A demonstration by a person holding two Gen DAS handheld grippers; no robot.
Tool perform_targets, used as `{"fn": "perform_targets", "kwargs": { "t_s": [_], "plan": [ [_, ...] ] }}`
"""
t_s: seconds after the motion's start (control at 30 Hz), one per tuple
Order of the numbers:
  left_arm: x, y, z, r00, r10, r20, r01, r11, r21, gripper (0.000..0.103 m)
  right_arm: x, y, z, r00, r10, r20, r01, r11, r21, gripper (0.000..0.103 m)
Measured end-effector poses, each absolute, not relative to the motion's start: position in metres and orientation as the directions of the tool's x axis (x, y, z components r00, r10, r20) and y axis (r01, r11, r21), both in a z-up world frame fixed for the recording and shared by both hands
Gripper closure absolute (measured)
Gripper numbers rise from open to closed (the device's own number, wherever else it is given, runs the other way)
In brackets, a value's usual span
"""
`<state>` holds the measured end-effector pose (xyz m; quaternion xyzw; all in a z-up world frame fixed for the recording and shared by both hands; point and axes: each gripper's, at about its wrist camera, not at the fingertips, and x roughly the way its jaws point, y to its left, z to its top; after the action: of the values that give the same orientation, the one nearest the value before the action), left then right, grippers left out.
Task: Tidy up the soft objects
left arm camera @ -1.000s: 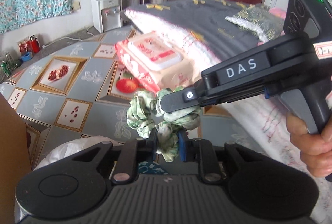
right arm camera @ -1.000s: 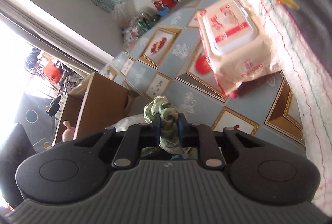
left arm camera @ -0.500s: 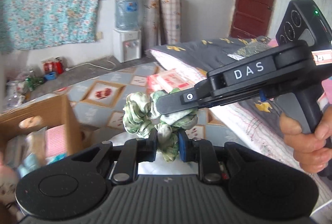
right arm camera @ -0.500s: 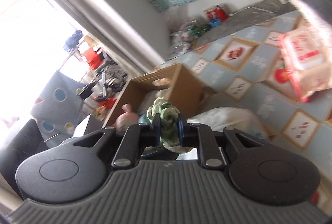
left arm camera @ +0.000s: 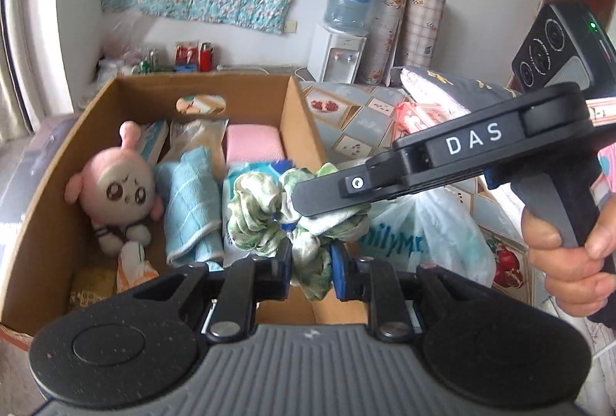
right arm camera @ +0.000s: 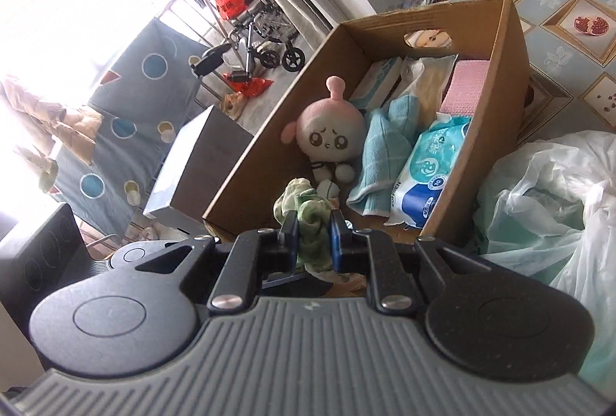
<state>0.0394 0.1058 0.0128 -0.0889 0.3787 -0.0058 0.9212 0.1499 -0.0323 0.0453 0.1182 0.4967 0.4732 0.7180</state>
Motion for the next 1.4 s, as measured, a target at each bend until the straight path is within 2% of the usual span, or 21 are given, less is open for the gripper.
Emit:
{"fn": "perform_targets", "kwargs": {
  "t_s": [0.3, 0.4, 0.53, 0.7, 0.9, 1.07, 1.23, 1.37, 1.4],
  "plan": [
    [0.052, 0.119, -0.027, 0.682, -0.190, -0.706, -0.011, 0.963, -0.270, 0.080, 0.155, -0.025, 0.028, 0.103, 0.687, -0.719, -0.563, 0.636, 0.527, 0.085],
    [0.054, 0.125, -0.037, 0.668, -0.209, -0.714, -0.009, 0.957, -0.288, 0.076, 0.152, -0.020, 0.026, 0.106, 0.664, -0.740, -0.579, 0.646, 0.497, 0.083],
    [0.054, 0.134, -0.043, 0.657, -0.216, -0.722, -0.021, 0.953, -0.304, 0.068, 0.149, -0.011, 0.028, 0.119, 0.624, -0.772, -0.619, 0.655, 0.434, 0.072],
    [0.052, 0.141, -0.045, 0.650, -0.239, -0.721, -0.021, 0.943, -0.331, 0.062, 0.150, -0.006, 0.030, 0.118, 0.617, -0.778, -0.631, 0.651, 0.421, 0.065],
    [0.045, 0.143, -0.042, 0.666, -0.234, -0.709, -0.023, 0.943, -0.332, 0.050, 0.146, -0.010, 0.039, 0.149, 0.623, -0.768, -0.641, 0.652, 0.405, 0.055],
    [0.033, 0.147, -0.031, 0.699, -0.210, -0.684, -0.047, 0.940, -0.337, 0.041, 0.143, -0.024, 0.046, 0.182, 0.676, -0.714, -0.624, 0.641, 0.448, 0.048],
    [0.013, 0.149, -0.011, 0.761, -0.145, -0.633, -0.101, 0.936, -0.336, 0.025, 0.132, -0.053, 0.053, 0.290, 0.722, -0.629, -0.585, 0.654, 0.481, 0.024],
    [-0.003, 0.148, 0.008, 0.804, -0.047, -0.593, -0.176, 0.934, -0.312, 0.013, 0.120, -0.083, 0.054, 0.397, 0.715, -0.575, -0.537, 0.690, 0.485, 0.015],
    [-0.006, 0.147, 0.013, 0.811, -0.021, -0.585, -0.195, 0.933, -0.303, 0.010, 0.117, -0.091, 0.053, 0.427, 0.704, -0.568, -0.520, 0.705, 0.482, 0.010]
  ]
}}
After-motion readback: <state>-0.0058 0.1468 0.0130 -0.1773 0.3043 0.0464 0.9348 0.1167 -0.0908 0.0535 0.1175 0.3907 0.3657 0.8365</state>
